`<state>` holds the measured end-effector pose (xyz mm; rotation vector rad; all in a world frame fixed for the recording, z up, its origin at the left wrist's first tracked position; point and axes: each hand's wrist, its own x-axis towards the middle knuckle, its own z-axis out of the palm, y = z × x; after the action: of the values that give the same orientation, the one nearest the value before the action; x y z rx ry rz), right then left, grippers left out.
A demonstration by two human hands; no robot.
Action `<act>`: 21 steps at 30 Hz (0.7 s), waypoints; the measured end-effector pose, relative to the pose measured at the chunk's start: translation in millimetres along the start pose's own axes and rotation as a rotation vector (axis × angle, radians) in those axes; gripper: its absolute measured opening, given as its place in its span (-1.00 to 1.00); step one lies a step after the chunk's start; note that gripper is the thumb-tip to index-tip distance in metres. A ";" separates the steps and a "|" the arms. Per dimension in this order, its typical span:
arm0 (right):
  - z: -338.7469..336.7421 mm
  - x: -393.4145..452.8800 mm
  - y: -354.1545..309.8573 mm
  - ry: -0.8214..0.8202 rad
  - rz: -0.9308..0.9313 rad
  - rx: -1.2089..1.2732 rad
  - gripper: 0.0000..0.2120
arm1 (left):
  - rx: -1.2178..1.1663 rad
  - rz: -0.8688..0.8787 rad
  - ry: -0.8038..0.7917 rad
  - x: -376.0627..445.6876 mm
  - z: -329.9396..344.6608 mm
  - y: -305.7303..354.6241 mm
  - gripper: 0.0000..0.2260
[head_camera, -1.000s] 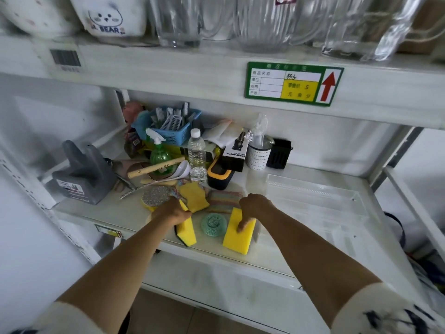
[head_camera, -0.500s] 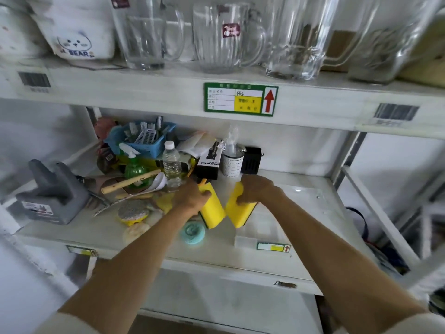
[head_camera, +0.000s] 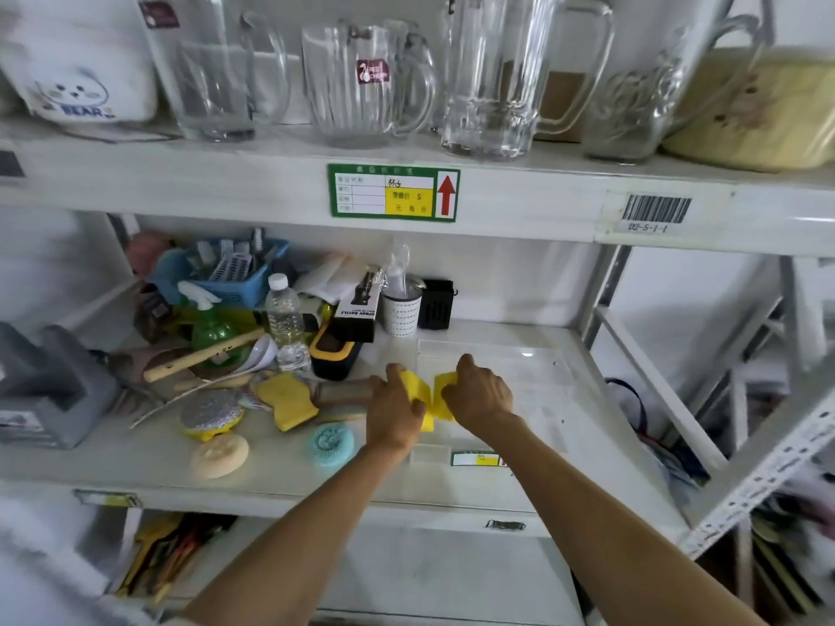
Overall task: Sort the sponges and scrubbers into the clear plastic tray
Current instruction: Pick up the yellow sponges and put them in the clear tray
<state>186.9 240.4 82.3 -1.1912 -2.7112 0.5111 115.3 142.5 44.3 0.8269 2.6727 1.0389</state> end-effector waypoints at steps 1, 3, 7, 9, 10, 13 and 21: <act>1.5 -1.0 0.3 -0.020 0.003 0.006 -0.72 | 0.000 0.008 0.004 -1.3 2.4 0.1 -0.55; 3.7 -3.1 0.5 -0.055 0.012 0.011 -0.68 | 0.012 0.023 0.012 -2.8 5.2 -0.7 -0.55; 8.6 -4.4 3.5 -0.105 0.004 -0.010 -0.64 | 0.031 0.086 0.000 -2.4 11.6 -4.3 -0.55; 12.4 -3.6 4.5 -0.146 -0.006 -0.021 -0.68 | 0.069 0.116 -0.018 -3.1 13.8 -4.8 -0.59; 14.2 -3.3 4.5 -0.165 -0.015 -0.023 -0.71 | 0.096 0.127 -0.029 -3.6 14.6 -5.3 -0.62; 18.1 -2.8 3.3 -0.196 -0.028 -0.029 -0.74 | 0.137 0.162 -0.046 -4.1 16.6 -7.9 -0.68; 20.9 3.7 0.3 -0.311 -0.036 -0.033 -0.79 | 0.089 0.228 -0.107 1.0 20.8 -11.5 -0.64</act>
<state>179.2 238.0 62.7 -1.1531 -3.0029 0.7033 116.4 148.1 21.2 1.1927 2.5952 0.8964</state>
